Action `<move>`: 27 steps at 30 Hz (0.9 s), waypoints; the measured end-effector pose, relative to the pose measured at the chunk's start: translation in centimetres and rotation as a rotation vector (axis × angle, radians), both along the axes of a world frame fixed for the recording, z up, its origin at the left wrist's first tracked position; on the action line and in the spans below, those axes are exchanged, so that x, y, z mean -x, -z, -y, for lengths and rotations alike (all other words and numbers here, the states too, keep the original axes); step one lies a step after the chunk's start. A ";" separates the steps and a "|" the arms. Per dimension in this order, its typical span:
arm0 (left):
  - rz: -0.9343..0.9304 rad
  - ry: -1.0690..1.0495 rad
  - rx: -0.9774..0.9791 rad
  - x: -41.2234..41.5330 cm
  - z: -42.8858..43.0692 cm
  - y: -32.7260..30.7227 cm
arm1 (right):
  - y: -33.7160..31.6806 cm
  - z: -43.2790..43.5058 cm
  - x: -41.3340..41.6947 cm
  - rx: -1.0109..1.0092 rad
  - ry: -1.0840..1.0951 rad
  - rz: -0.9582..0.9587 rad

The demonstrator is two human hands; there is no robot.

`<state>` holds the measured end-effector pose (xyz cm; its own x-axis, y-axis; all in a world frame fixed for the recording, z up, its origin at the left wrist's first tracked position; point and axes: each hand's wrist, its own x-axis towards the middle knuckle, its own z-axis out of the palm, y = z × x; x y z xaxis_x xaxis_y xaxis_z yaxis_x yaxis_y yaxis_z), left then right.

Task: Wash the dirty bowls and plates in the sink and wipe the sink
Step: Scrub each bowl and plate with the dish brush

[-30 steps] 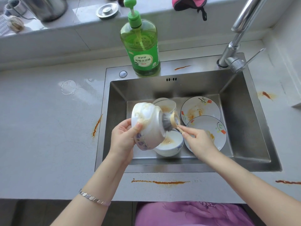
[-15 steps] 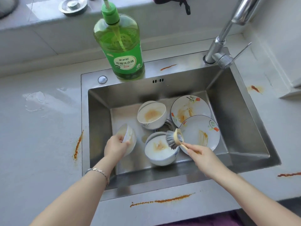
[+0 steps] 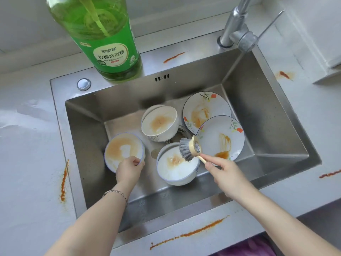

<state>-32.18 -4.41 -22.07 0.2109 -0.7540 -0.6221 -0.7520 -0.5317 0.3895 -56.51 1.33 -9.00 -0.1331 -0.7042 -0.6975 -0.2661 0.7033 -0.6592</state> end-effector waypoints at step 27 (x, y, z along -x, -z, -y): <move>-0.231 0.375 -0.151 20.5 8.1 -0.8 | -0.4 3.5 18.9 -0.012 -0.061 0.014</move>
<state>-52.67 -12.48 -21.24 -0.2163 -0.6493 -0.7291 -0.8057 -0.3030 0.5089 -75.38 -2.13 -8.59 -0.0808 -0.7021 -0.7074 -0.2997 0.6940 -0.6546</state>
